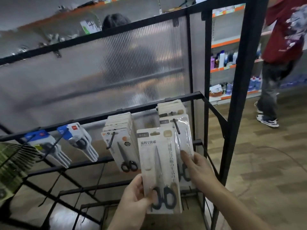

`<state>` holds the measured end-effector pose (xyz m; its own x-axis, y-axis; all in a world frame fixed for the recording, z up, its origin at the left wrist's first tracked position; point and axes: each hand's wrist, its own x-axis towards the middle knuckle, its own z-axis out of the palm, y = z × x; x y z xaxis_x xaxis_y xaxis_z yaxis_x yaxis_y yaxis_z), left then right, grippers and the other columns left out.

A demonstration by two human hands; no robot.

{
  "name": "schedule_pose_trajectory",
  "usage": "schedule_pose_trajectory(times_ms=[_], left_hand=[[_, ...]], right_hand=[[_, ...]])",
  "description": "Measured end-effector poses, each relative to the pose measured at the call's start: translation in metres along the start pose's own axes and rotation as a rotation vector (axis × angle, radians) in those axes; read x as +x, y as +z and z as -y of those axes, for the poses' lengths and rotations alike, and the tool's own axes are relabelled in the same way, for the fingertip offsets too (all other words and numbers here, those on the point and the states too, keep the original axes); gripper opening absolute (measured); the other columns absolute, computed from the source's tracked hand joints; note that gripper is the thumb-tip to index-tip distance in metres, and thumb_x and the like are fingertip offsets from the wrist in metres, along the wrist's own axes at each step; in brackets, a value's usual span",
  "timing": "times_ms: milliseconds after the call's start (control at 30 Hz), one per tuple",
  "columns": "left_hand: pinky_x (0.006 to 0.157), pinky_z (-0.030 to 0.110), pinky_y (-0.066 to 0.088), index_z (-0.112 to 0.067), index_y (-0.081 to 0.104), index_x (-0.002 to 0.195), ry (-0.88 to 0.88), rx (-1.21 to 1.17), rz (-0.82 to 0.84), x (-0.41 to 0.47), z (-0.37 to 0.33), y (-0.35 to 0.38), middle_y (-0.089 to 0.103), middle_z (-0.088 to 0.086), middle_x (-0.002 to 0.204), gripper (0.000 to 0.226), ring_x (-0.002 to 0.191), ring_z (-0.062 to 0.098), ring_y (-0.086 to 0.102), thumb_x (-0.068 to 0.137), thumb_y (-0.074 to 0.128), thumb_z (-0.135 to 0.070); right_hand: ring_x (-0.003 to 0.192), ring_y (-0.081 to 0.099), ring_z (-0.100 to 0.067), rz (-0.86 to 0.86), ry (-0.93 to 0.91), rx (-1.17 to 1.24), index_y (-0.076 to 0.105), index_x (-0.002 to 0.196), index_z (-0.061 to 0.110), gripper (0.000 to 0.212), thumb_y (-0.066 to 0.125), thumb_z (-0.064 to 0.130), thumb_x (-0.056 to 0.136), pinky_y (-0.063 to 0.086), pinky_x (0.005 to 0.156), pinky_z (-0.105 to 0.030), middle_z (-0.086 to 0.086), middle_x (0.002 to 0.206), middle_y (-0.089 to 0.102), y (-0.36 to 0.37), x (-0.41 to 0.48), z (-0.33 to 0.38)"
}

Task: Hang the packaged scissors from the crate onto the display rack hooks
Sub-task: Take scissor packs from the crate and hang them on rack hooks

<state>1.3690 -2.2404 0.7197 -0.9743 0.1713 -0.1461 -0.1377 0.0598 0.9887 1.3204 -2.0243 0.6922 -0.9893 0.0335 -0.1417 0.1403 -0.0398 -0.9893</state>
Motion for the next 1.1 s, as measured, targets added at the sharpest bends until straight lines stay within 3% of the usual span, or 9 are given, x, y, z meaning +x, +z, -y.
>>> schedule_pose_trajectory(times_ms=[267, 333, 400, 567, 667, 767, 900, 1000, 1100], left_hand=[[0.082, 0.02, 0.053, -0.015, 0.067, 0.121, -0.036, 0.025, 0.066, -0.008, 0.008, 0.017, 0.077, 0.009, 0.111, 0.041, 0.104, 0.015, 0.073, 0.084, 0.072, 0.002], [0.082, 0.019, 0.053, -0.015, 0.066, 0.124, -0.059, 0.039, 0.095, -0.007, 0.008, 0.02, 0.078, 0.006, 0.111, 0.041, 0.104, 0.012, 0.072, 0.091, 0.066, 0.01], [0.08, 0.018, 0.052, -0.016, 0.066, 0.123, -0.061, 0.051, 0.089, -0.005, 0.008, 0.025, 0.078, 0.007, 0.11, 0.04, 0.1, 0.011, 0.072, 0.093, 0.064, 0.01], [0.084, 0.023, 0.053, -0.023, 0.07, 0.115, -0.02, 0.082, 0.035, 0.004, 0.009, 0.038, 0.078, 0.006, 0.11, 0.035, 0.103, 0.015, 0.072, 0.085, 0.068, -0.005], [0.081, 0.02, 0.054, -0.017, 0.067, 0.114, -0.024, 0.065, 0.018, 0.009, 0.009, 0.05, 0.079, -0.001, 0.102, 0.032, 0.098, 0.009, 0.073, 0.088, 0.066, 0.003], [0.083, 0.02, 0.055, -0.012, 0.063, 0.118, -0.038, 0.071, 0.016, 0.012, 0.011, 0.059, 0.079, -0.004, 0.102, 0.032, 0.098, 0.008, 0.073, 0.092, 0.064, 0.007], [0.085, 0.026, 0.056, -0.018, 0.065, 0.118, -0.041, 0.085, -0.05, 0.023, 0.013, 0.065, 0.078, -0.001, 0.105, 0.033, 0.102, 0.013, 0.073, 0.095, 0.065, 0.005], [0.09, 0.031, 0.058, -0.023, 0.064, 0.116, -0.018, 0.156, -0.104, 0.04, 0.004, 0.068, 0.078, -0.008, 0.104, 0.024, 0.103, 0.012, 0.073, 0.099, 0.065, -0.006], [0.093, 0.04, 0.059, -0.023, 0.064, 0.113, -0.014, 0.253, -0.172, 0.064, -0.005, 0.067, 0.078, -0.005, 0.102, 0.016, 0.099, 0.011, 0.073, 0.098, 0.069, -0.021]], right_hand=[[0.071, 0.07, -0.024, -0.074, 0.047, -0.111, 0.065, 0.093, 0.016, 0.025, 0.062, 0.04, 0.101, 0.059, 0.076, -0.048, -0.006, 0.077, 0.073, -0.003, 0.061, 0.002], [0.08, 0.076, -0.022, -0.056, 0.046, -0.088, 0.07, 0.105, 0.017, 0.016, 0.067, 0.032, 0.099, 0.064, 0.071, -0.041, -0.003, 0.082, 0.078, -0.005, 0.065, 0.003], [0.079, 0.075, -0.011, -0.046, 0.04, -0.064, 0.067, 0.119, 0.015, 0.024, 0.07, 0.026, 0.098, 0.059, 0.061, -0.024, 0.003, 0.087, 0.079, -0.009, 0.065, 0.004], [0.088, 0.063, -0.003, -0.128, -0.016, -0.238, 0.05, 0.13, 0.018, 0.044, 0.071, 0.034, 0.095, 0.052, 0.065, -0.021, 0.01, 0.104, 0.063, -0.022, 0.052, 0.004], [0.106, 0.067, -0.018, -0.157, -0.035, -0.282, 0.045, 0.139, 0.024, 0.062, 0.067, 0.057, 0.09, 0.06, 0.085, -0.046, 0.0, 0.124, 0.064, -0.033, 0.038, 0.0], [0.14, 0.046, -0.019, -0.133, -0.086, -0.309, 0.027, 0.159, 0.028, 0.09, 0.054, 0.074, 0.087, 0.047, 0.11, -0.05, 0.006, 0.156, 0.045, -0.046, 0.024, 0.002], [0.145, 0.04, -0.016, -0.127, -0.127, -0.278, 0.025, 0.161, 0.022, 0.085, 0.05, 0.063, 0.092, 0.036, 0.115, -0.035, 0.0, 0.158, 0.042, -0.054, 0.011, 0.0], [0.142, 0.044, -0.012, -0.134, -0.134, -0.271, 0.032, 0.158, 0.023, 0.091, 0.047, 0.07, 0.082, 0.037, 0.116, -0.034, 0.003, 0.153, 0.048, -0.056, 0.001, 0.002], [0.136, 0.047, -0.008, -0.139, -0.14, -0.301, 0.036, 0.157, 0.023, 0.077, 0.051, 0.062, 0.092, 0.039, 0.113, -0.031, 0.006, 0.147, 0.053, -0.057, -0.006, 0.0]])
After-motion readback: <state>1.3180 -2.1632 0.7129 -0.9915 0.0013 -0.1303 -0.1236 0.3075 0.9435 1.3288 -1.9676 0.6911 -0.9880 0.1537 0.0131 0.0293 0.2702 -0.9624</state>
